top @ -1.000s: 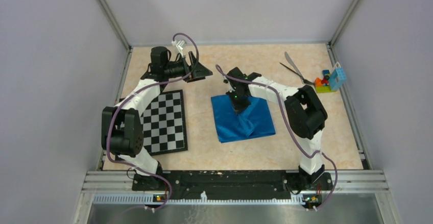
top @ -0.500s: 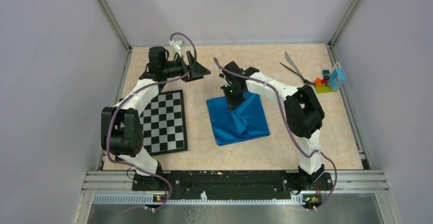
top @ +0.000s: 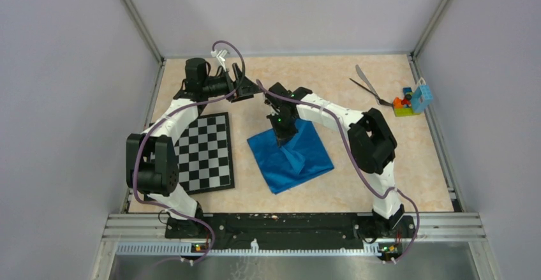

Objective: Fold the napkin into a case and place the utensils inside
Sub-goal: Fold the rectangle-folded napkin at the center of the board.

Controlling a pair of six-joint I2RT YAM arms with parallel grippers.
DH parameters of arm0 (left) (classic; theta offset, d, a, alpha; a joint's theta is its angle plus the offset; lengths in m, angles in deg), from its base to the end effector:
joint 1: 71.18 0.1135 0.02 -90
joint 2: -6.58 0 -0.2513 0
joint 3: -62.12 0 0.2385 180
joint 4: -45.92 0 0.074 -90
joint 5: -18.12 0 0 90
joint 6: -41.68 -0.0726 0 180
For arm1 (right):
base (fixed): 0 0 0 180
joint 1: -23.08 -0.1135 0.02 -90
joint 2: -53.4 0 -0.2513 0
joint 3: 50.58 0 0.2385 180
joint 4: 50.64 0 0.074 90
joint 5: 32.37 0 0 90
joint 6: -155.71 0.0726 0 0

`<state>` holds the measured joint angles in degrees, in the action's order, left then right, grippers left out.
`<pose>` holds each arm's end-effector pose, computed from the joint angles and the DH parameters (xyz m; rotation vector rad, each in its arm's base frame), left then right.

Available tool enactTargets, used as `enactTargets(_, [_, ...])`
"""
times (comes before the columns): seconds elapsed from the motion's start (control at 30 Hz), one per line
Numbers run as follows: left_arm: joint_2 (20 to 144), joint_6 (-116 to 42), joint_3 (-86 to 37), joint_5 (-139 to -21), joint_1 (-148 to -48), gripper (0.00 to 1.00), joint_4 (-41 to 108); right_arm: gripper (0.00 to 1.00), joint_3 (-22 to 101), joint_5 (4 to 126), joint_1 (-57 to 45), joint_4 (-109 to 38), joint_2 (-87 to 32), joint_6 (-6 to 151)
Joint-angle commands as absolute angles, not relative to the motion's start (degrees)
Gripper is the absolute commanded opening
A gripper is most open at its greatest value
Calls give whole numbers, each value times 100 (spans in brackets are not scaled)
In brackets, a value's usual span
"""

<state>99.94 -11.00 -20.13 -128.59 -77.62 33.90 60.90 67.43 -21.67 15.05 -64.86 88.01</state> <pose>0.3643 -0.1022 0.2737 0.1504 2.0617 -1.4543 0.2893 0.3042 0.1679 -0.6115 2.8815 0.4613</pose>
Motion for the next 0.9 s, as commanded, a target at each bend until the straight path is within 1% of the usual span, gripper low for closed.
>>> enactTargets(0.0, [9787, -1158, -2004, -12958, -7729, 99, 3592, 0, 6309, 6670, -2271, 1794, -6338, 8960])
enactTargets(0.13, [9710, -977, -1902, -12735, -7725, 99, 3537, 0, 6025, 6465, -2247, 1639, -5917, 8996])
enactTargets(0.2, [9555, -730, -1662, -12117, -7775, 98, 3406, 0, 5889, 6620, -2222, 1512, -5866, 8985])
enactTargets(0.23, [9451, -641, -1437, -11956, -7815, 97, 3385, 0, 5871, 6704, -2223, 1508, -5891, 8960])
enactTargets(0.3, [9290, -610, -1048, -11640, -7917, 92, 3221, 0, 5764, 6795, -2218, 1428, -5908, 8934])
enactTargets(0.37, [9138, -575, -504, -11451, -7919, 83, 3025, 0, 5567, 6876, -2190, 1225, -5836, 8964])
enactTargets(0.47, [8930, -397, 316, -11461, -7995, 65, 3450, 0, 5308, 7094, -2125, 952, -5719, 9020])
enactTargets(0.53, [8867, -494, 476, -11333, -8200, 49, 3400, 0, 5222, 7186, -2105, 859, -5685, 9031])
enactTargets(0.67, [8754, -654, 744, -10698, -8559, 23, 3281, 0, 5067, 7366, -2104, 708, -5573, 9055])
enactTargets(0.7, [8718, -605, 863, -10594, -8614, 20, 3360, 0, 5017, 7379, -2104, 667, -5550, 9066])
enactTargets(0.8, [8825, -593, 1137, -10374, -8695, 17, 3575, 0, 4825, 7411, -2103, 511, -5458, 9112])
enactTargets(0.87, [9043, -611, 1249, -10345, -8700, 12, 3710, 0, 4760, 7436, -2114, 481, -5408, 9130])
